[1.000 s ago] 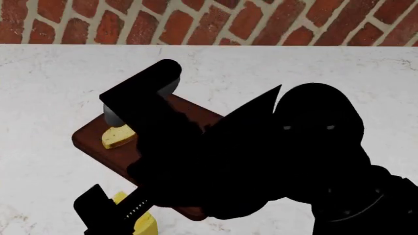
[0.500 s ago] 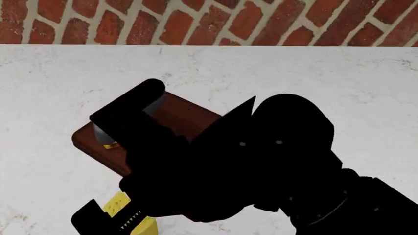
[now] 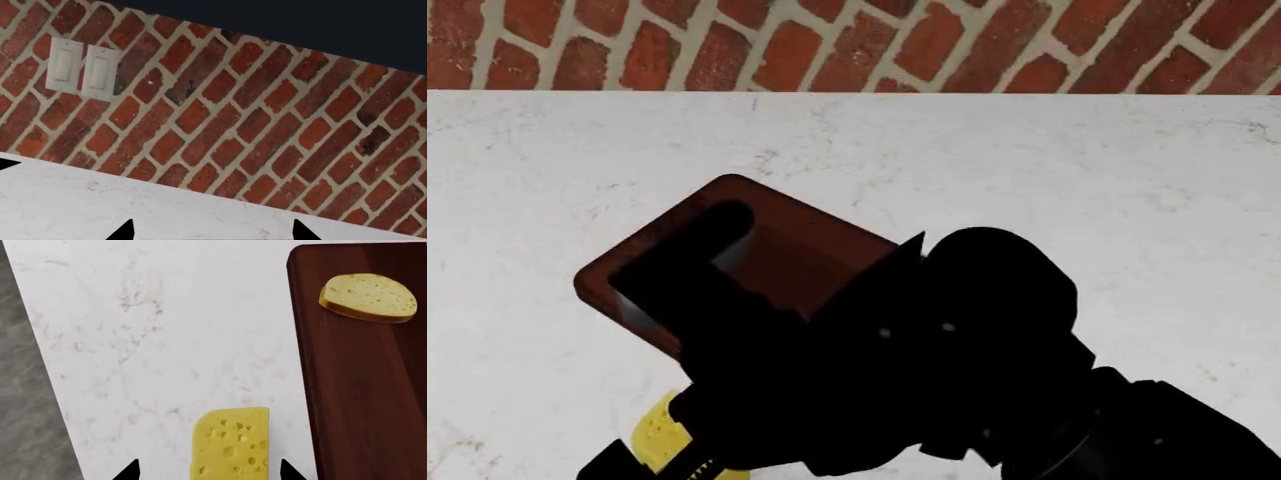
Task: Place the bread and cheese on the cutting board.
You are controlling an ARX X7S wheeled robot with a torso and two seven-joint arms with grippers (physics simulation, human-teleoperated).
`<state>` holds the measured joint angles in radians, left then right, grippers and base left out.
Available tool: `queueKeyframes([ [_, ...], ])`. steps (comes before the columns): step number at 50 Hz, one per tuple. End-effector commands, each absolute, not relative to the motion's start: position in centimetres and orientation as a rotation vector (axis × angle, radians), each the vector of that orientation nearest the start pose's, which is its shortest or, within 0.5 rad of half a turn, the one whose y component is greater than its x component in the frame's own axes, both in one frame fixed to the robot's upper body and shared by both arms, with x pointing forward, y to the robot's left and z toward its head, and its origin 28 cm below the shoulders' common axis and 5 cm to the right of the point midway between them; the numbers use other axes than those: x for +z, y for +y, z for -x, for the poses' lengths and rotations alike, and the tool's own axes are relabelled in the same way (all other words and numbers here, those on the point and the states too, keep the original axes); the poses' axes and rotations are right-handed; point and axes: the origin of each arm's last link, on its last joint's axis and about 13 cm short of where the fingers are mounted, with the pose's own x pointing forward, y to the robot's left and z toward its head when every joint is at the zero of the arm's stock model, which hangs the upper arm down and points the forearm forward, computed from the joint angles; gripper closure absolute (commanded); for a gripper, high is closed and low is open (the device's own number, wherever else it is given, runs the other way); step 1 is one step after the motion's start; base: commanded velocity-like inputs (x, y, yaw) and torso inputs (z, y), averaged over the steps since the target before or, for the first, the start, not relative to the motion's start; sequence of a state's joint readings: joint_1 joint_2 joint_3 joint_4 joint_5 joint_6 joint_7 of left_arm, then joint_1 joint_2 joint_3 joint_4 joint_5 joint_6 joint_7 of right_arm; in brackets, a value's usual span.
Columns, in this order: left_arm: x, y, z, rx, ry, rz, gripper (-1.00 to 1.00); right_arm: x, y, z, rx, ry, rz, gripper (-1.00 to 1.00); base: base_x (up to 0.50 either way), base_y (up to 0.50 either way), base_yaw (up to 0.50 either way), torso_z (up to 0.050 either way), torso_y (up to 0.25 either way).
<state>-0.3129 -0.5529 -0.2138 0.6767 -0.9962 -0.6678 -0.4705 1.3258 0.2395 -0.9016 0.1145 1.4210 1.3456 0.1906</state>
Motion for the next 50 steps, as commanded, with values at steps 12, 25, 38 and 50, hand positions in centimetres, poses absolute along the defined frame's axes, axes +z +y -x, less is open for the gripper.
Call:
queueKeyframes([
  [12, 20.6, 27.6, -21.1, 0.019, -0.233, 0.214, -1.0, 21.9, -1.5, -29.7, 0.978, 0.781, 0.36, -1.0, 0.0, 0.0, 0.0, 0.0, 0.0],
  [25, 20.5, 27.6, -21.3, 0.021, -0.232, 0.212, -1.0, 20.8, -1.5, -30.0, 0.974, 0.813, 0.37, -1.0, 0.0, 0.0, 0.0, 0.0, 0.0],
  [38, 20.5, 27.6, -21.2, 0.022, -0.232, 0.211, -1.0, 20.3, -1.7, -30.0, 0.967, 0.827, 0.364, -1.0, 0.0, 0.0, 0.0, 0.0, 0.0],
  [50, 20.6, 27.5, -21.1, 0.022, -0.233, 0.209, -1.0, 20.2, -1.7, -30.0, 0.926, 0.804, 0.418, 1.0, 0.0, 0.0, 0.0, 0.0, 0.0],
])
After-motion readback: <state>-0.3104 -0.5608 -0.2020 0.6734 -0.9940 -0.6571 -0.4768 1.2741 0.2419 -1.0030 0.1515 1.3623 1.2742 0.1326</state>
